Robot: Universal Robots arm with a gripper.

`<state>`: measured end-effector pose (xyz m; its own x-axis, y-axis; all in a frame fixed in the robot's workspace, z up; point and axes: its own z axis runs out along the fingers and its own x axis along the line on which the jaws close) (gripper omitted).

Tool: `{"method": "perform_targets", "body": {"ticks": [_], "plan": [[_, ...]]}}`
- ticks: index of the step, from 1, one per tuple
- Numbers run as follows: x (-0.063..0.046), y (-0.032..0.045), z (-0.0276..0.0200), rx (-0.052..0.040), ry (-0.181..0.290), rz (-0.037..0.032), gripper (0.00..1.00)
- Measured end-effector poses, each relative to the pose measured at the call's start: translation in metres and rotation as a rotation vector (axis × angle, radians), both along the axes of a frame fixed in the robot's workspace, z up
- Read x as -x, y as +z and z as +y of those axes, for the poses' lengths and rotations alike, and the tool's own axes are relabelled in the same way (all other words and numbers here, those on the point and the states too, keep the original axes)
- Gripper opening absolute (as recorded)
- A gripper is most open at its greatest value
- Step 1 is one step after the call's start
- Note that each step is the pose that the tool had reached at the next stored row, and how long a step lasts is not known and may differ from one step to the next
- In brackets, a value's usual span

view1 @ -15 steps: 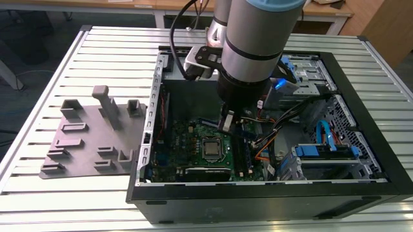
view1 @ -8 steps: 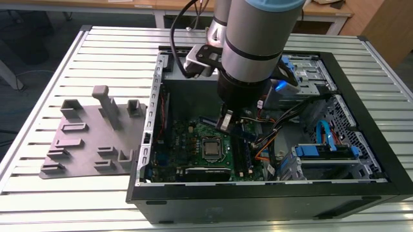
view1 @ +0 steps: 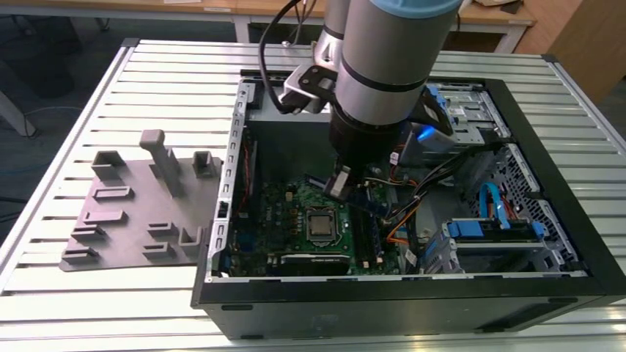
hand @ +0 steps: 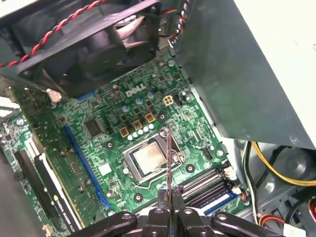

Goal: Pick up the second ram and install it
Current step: 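Insert the second ram into the second slot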

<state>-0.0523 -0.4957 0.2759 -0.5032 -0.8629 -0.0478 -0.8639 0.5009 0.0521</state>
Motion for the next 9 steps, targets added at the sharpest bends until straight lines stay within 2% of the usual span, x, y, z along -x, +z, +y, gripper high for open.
{"method": "perform_targets", "body": {"ticks": [9], "plan": [[0.0000, -0.0001, 0.0000, 0.0001, -0.080, 0.0000, 0.11]]}}
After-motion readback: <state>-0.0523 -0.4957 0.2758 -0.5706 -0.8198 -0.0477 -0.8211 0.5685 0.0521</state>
